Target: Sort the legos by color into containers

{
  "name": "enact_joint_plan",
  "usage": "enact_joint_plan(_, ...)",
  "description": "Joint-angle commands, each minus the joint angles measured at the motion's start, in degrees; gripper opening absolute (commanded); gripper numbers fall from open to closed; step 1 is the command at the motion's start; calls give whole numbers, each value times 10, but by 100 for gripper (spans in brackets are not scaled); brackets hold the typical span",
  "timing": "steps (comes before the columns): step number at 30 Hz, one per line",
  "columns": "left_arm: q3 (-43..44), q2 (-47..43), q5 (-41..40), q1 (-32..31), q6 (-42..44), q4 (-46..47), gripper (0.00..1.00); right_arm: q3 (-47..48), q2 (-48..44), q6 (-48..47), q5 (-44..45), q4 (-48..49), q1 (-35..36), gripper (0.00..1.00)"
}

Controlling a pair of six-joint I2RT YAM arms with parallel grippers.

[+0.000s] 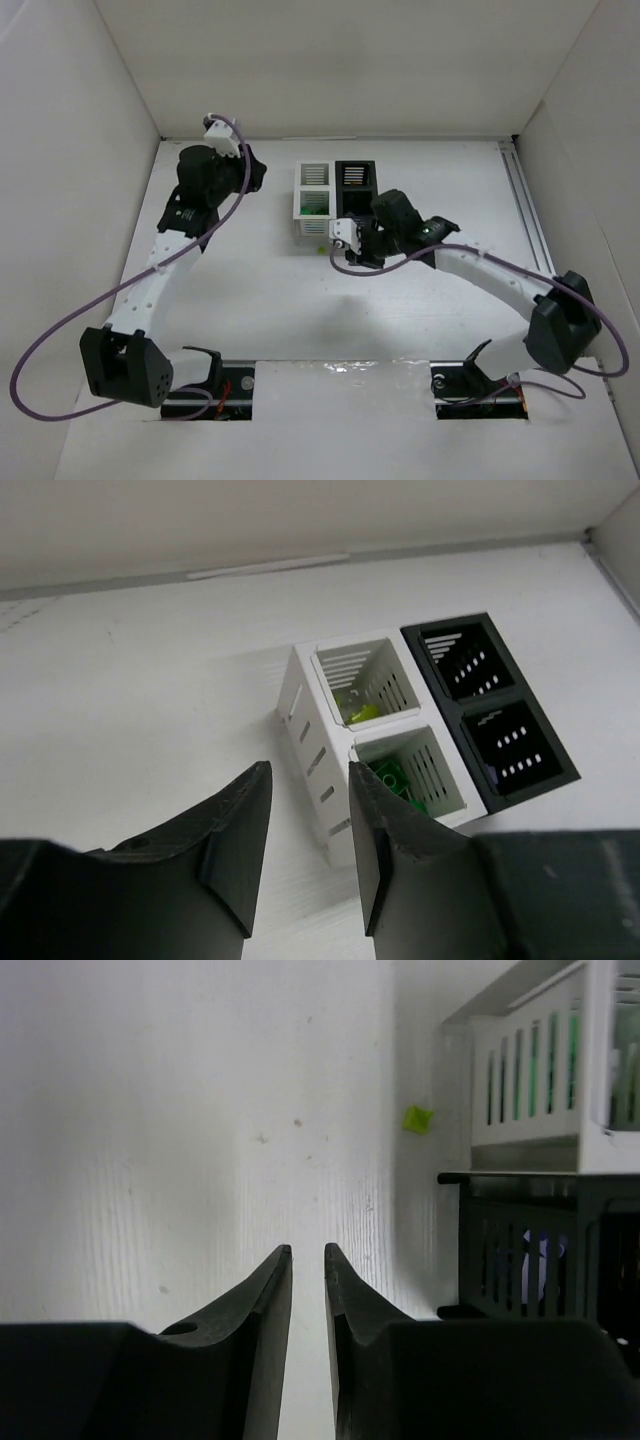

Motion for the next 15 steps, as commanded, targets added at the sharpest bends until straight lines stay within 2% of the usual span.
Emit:
enact_joint_plan(1,-18,-38,-28,26,-56,48,34,70,42,-180,-27,-75,0,25)
enact_joint_plan(4,-34,-51,-34,53,-70,68,35,166,125,-288,-69,-194,-24,25)
enact_joint_plan(5,-34,-51,-40,53,-70,73,36,188,167,-354,-69,-225,-31,24)
enact_joint_plan(7,-54,-71,-46,71,-70,88,37,212,192,-396,-58,-263,-31,24)
enact_joint_plan(10,-65,-82,-40,90,-65,94,39,232,227,-406,-39,-256,-26,26)
enact_joint_plan(12,-78,-89,-40,97,-65,94,39,284,266,-400,-39,-280,-20,29)
enact_joint_plan(13,-88,-97,-40,103,-65,94,39,298,278,-386,-39,-288,-13,34)
enact_joint_plan(15,-99,-105,-45,103,-65,99,39,317,293,-360,-34,-288,-2,38)
